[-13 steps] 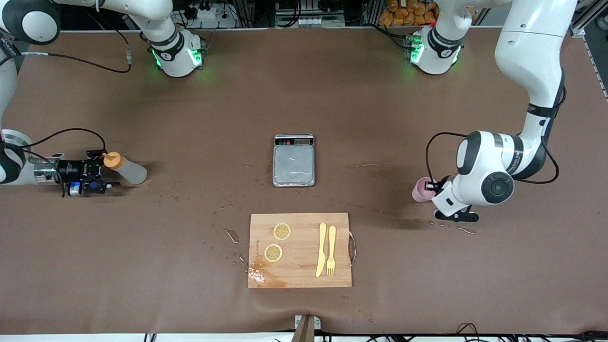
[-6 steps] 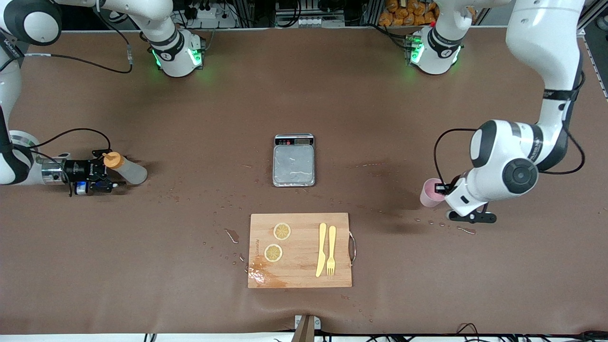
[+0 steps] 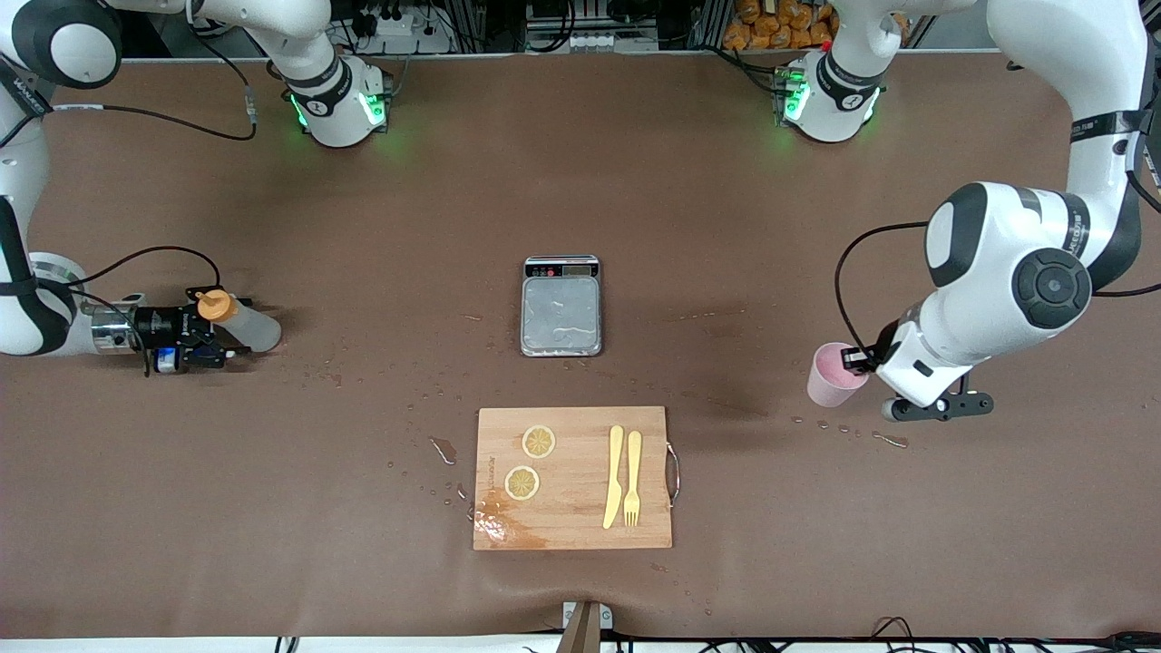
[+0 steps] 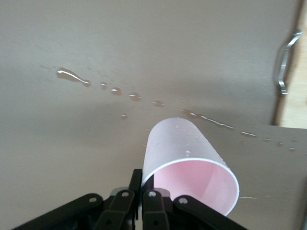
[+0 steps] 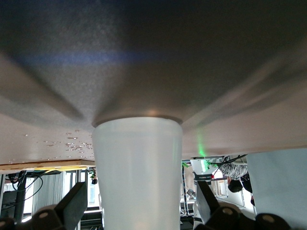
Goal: Add sauce to pink cup with both arms
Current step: 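Lift the pink cup with the left gripper and carry it onto the scale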
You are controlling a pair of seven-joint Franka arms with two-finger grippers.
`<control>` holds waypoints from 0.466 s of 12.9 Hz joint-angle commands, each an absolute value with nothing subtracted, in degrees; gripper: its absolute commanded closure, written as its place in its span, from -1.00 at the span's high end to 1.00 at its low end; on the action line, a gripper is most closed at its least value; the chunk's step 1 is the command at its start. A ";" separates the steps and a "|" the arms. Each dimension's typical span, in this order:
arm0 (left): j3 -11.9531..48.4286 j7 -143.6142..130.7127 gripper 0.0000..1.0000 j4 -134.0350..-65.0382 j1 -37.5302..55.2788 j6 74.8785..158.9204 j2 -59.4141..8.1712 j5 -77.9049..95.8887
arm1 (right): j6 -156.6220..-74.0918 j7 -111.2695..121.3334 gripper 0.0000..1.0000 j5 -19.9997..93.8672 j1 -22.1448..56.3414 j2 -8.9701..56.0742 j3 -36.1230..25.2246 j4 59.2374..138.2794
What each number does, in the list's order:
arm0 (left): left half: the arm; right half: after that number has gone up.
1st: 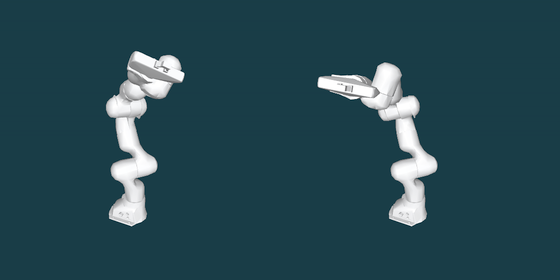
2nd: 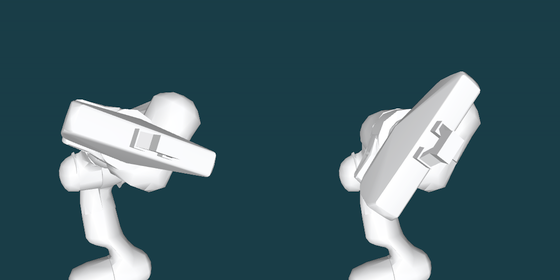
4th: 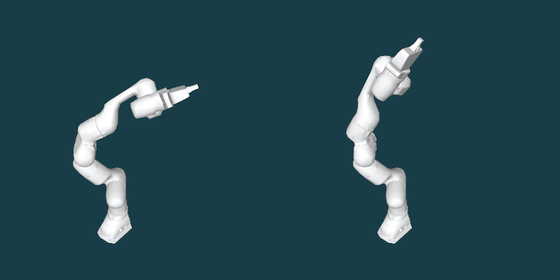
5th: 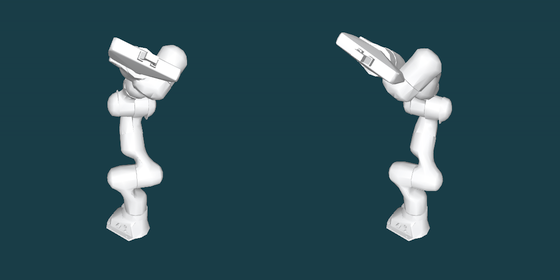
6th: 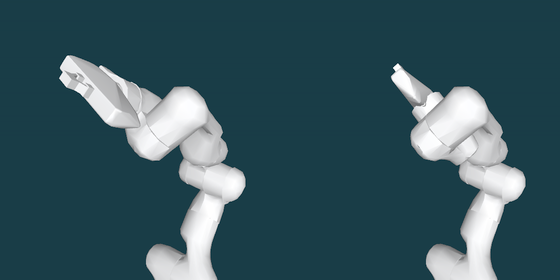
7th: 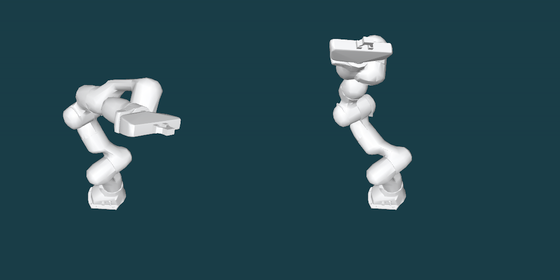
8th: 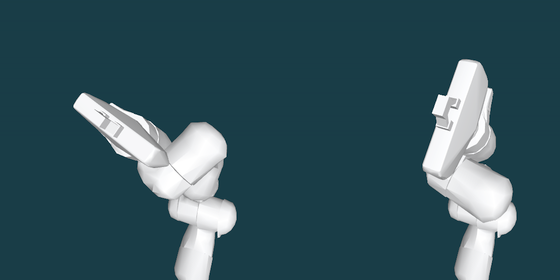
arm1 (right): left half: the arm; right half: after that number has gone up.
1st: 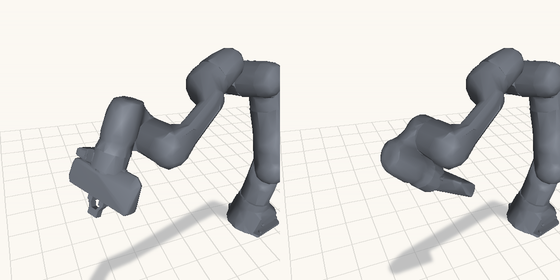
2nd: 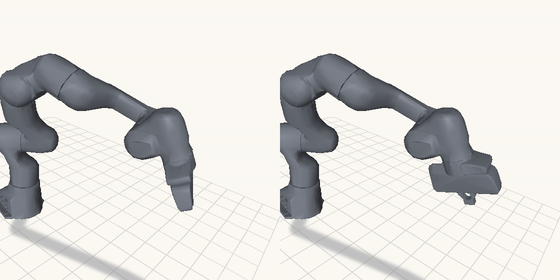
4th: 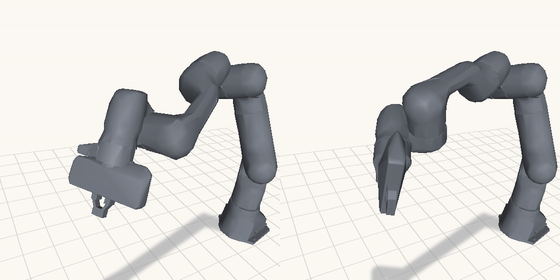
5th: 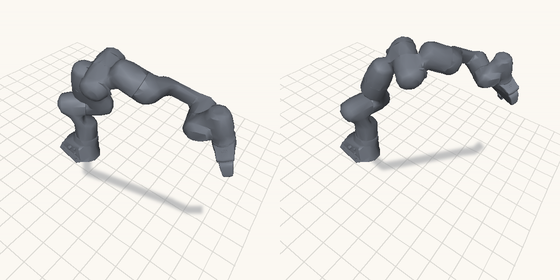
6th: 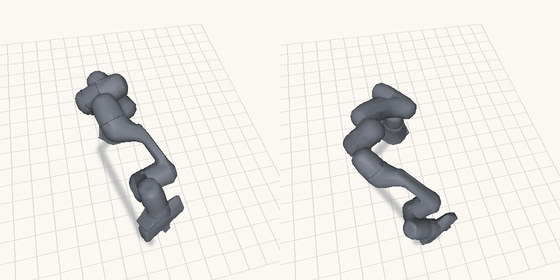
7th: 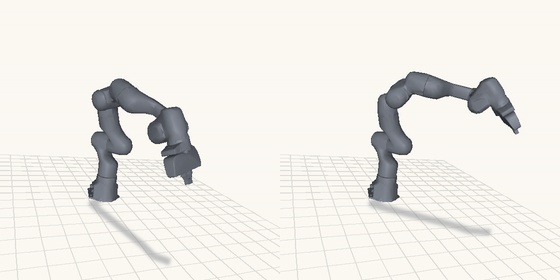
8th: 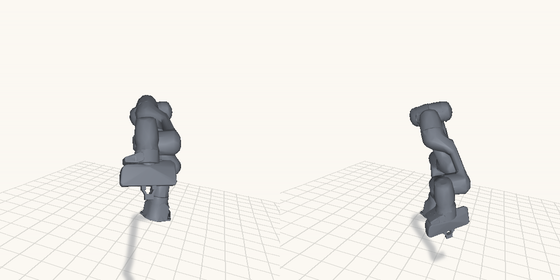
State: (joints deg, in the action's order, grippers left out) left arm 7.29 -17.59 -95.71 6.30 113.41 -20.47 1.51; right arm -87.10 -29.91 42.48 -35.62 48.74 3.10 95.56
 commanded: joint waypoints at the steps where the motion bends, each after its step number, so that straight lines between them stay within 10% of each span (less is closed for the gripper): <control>1: 12.02 -25.89 -1.00 -94.84 6.77 112.41 -20.39 2.20 | -87.54 -28.30 1.00 43.86 -35.51 48.87 2.99 96.42; 2: 13.69 -29.06 -1.00 -93.88 6.94 112.41 -20.65 2.28 | -87.54 -28.39 1.00 43.77 -35.51 48.87 2.99 96.33; 6: 20.55 -44.35 -1.00 -90.35 9.56 112.59 -23.28 1.94 | -86.84 -28.56 -0.15 43.86 -35.68 48.60 3.08 96.07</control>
State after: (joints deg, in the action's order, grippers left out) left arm 18.38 -38.23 -92.95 7.78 113.40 -20.93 1.59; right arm -87.11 -29.37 42.67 -35.62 48.74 3.09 95.90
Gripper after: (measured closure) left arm 0.965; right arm 0.357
